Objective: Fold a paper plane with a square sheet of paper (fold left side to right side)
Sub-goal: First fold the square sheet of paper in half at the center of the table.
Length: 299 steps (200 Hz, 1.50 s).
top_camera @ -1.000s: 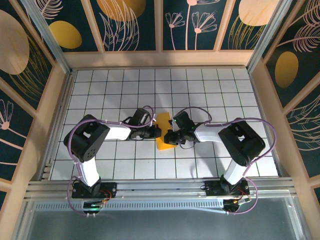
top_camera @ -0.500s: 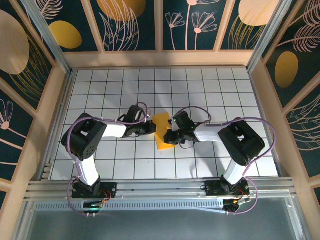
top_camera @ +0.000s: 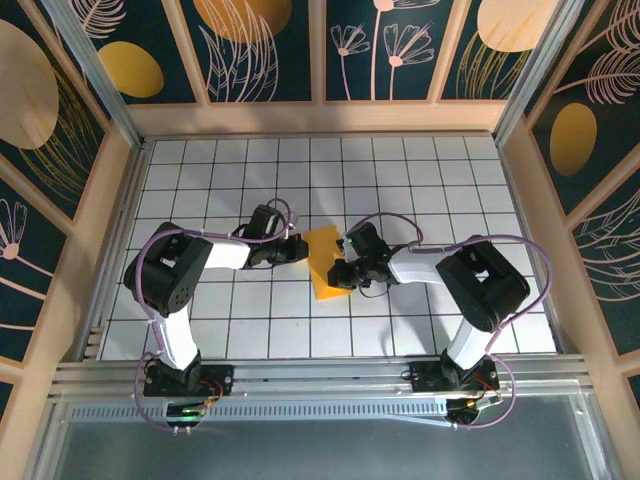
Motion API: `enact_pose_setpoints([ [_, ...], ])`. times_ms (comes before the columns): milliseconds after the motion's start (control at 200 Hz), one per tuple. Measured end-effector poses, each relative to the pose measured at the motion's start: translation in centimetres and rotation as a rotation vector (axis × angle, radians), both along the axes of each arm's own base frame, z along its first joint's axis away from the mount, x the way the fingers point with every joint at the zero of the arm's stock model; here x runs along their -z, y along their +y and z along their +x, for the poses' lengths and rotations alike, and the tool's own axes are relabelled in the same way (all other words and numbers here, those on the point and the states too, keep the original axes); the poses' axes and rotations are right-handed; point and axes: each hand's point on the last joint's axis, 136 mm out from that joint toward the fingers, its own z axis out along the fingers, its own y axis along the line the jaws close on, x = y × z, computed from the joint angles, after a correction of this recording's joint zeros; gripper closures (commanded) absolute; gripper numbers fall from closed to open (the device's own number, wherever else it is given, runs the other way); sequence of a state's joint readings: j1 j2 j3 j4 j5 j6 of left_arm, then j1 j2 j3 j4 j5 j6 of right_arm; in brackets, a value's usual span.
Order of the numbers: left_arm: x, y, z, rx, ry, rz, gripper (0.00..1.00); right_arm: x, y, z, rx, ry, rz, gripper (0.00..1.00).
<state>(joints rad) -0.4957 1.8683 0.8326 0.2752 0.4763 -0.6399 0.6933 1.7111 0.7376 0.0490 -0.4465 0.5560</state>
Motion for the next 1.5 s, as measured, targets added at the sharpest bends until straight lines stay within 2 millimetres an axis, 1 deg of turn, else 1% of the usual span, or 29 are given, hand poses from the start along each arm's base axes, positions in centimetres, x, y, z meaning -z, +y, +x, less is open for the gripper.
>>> enact_pose_setpoints([
  [105,-0.5,0.9,0.4,-0.026,-0.026,0.009,0.97,0.0,0.0,0.0,0.0,0.0,0.0,1.0],
  [230,-2.3,1.6,0.2,-0.037,-0.065,-0.022,0.97,0.0,0.0,0.0,0.0,0.0,0.001,1.0],
  [345,-3.8,0.9,-0.1,-0.019,-0.097,-0.075,0.97,0.0,0.0,0.0,0.0,0.0,0.0,1.0],
  [480,-4.2,-0.4,-0.8,0.022,-0.099,-0.104,0.97,0.0,0.0,0.0,0.0,0.0,0.0,1.0],
  [636,-3.2,-2.0,-0.7,0.055,-0.086,-0.104,0.97,0.0,0.0,0.0,0.002,0.002,0.001,1.0],
  [801,-1.5,-2.0,-0.7,0.053,-0.053,-0.082,0.97,0.0,0.0,0.0,0.002,0.002,0.0,1.0],
  [906,-0.8,-1.9,-0.6,0.045,-0.044,-0.068,0.97,0.0,0.0,0.0,0.002,0.002,0.0,1.0],
  [1136,-0.2,-1.5,0.3,0.009,-0.059,-0.034,0.97,0.1,0.0,0.0,0.002,0.003,-0.001,1.0],
  [1496,-0.1,-1.4,1.1,-0.017,-0.064,-0.024,0.97,0.2,0.0,0.0,0.002,0.005,-0.002,1.0],
])
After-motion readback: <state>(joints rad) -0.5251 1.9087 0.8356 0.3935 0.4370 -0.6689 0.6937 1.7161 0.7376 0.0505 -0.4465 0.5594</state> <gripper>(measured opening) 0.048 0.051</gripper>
